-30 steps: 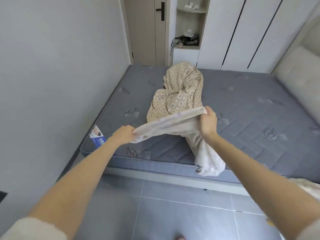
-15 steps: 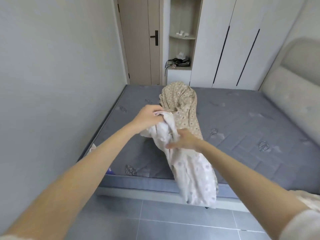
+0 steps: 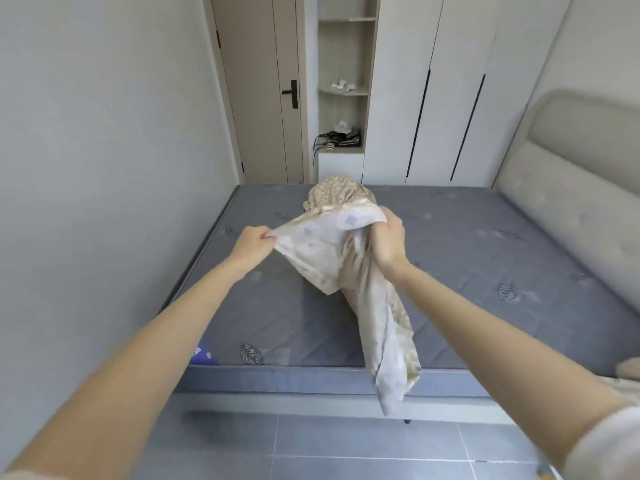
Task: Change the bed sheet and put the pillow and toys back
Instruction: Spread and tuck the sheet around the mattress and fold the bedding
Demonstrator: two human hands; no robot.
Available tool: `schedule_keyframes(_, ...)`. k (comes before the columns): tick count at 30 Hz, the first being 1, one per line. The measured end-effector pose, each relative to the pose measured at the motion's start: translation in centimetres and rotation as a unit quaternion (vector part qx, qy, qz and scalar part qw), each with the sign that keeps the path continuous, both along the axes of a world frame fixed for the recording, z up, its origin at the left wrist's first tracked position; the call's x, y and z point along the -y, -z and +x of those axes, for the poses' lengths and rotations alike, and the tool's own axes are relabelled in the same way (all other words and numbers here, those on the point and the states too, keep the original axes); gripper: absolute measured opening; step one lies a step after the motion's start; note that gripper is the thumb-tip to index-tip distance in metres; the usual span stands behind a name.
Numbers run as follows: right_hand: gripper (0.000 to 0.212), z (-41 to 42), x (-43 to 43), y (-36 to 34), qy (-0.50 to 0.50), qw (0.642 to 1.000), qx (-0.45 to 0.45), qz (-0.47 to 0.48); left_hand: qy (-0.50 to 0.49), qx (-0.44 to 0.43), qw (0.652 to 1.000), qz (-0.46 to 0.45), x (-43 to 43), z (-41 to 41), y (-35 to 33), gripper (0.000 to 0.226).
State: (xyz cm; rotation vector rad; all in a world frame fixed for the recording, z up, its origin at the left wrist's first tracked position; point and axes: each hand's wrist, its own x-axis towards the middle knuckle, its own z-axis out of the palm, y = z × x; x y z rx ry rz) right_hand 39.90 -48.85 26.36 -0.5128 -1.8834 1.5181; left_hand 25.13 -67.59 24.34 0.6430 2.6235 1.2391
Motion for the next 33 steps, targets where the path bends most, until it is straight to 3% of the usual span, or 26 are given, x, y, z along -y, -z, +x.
schedule_keyframes(2,0.023,0.3,-1.2,-0.8,0.012,0.999,0.024,0.04,-0.026,0.197,0.969,0.147,-0.4,0.0,-0.3,0.011)
schedule_keyframes(3,0.019,0.4,-1.6,-1.1,0.024,0.997,0.041,0.063,-0.034,0.217,0.959,0.178,-0.5,-0.2,-0.4,0.012)
schedule_keyframes(4,0.019,0.5,-2.1,-1.2,0.042,0.995,0.05,0.079,-0.038,0.183,0.965,0.184,-0.7,-0.4,-0.7,0.014)
schedule_keyframes(6,0.019,0.7,-2.9,-1.2,0.079,0.993,0.056,0.073,-0.026,0.004,0.989,0.144,-1.1,-0.6,-1.2,0.019)
schedule_keyframes(8,0.018,0.8,-3.3,-1.0,0.122,0.99,0.06,0.039,0.007,-0.127,0.985,0.115,-1.2,-1.1,-1.8,0.025)
schedule_keyframes(10,0.02,0.6,-3.6,-0.9,0.161,0.985,0.054,-0.009,0.055,-0.175,0.98,0.076,-0.9,-1.6,-2.8,0.032)
schedule_keyframes(12,0.021,0.4,-3.8,-1.1,0.177,0.983,0.037,-0.04,0.094,-0.256,0.961,-0.04,-0.3,-2.1,-3.1,0.034)
schedule_keyframes(14,0.023,0.3,-3.9,-1.2,0.177,0.982,0.017,-0.058,0.056,-0.307,0.937,-0.156,0.2,-2.6,-2.8,0.023)
schedule_keyframes(15,0.024,0.3,-3.9,-1.2,0.173,0.983,0.004,-0.066,0.012,-0.308,0.935,-0.177,0.5,-2.8,-2.5,0.024)
schedule_keyframes(19,0.027,0.3,-3.9,-0.8,0.195,0.976,-0.043,-0.088,-0.114,-0.221,0.962,-0.108,1.5,-4.2,-1.6,0.027)
schedule_keyframes(21,0.026,0.3,-4.0,-0.4,0.217,0.973,-0.03,-0.076,-0.136,-0.153,0.978,-0.048,1.4,-4.6,-1.3,0.031)
schedule_keyframes(23,0.022,0.3,-4.2,0.2,0.228,0.973,0.023,-0.037,-0.094,-0.066,0.992,0.057,1.0,-4.3,-1.6,0.029)
schedule_keyframes(25,0.013,0.3,-4.3,1.0,0.203,0.974,0.102,0.021,-0.023,-0.017,0.99,0.135,0.4,-4.0,-1.7,0.026)
schedule_keyframes(26,0.01,0.2,-4.3,1.3,0.174,0.974,0.139,0.042,0.002,-0.027,0.991,0.129,0.1,-3.9,-1.8,0.028)
schedule_keyframes(30,0.035,-0.2,-2.9,2.3,0.02,0.964,0.235,0.121,0.083,-0.137,0.985,0.06,-1.3,-3.7,-2.8,0.038)
schedule_keyframes(33,0.009,-0.9,-1.6,3.0,-0.066,0.94,0.273,0.192,0.134,-0.203,0.968,0.065,-2.0,-3.5,-3.7,0.04)
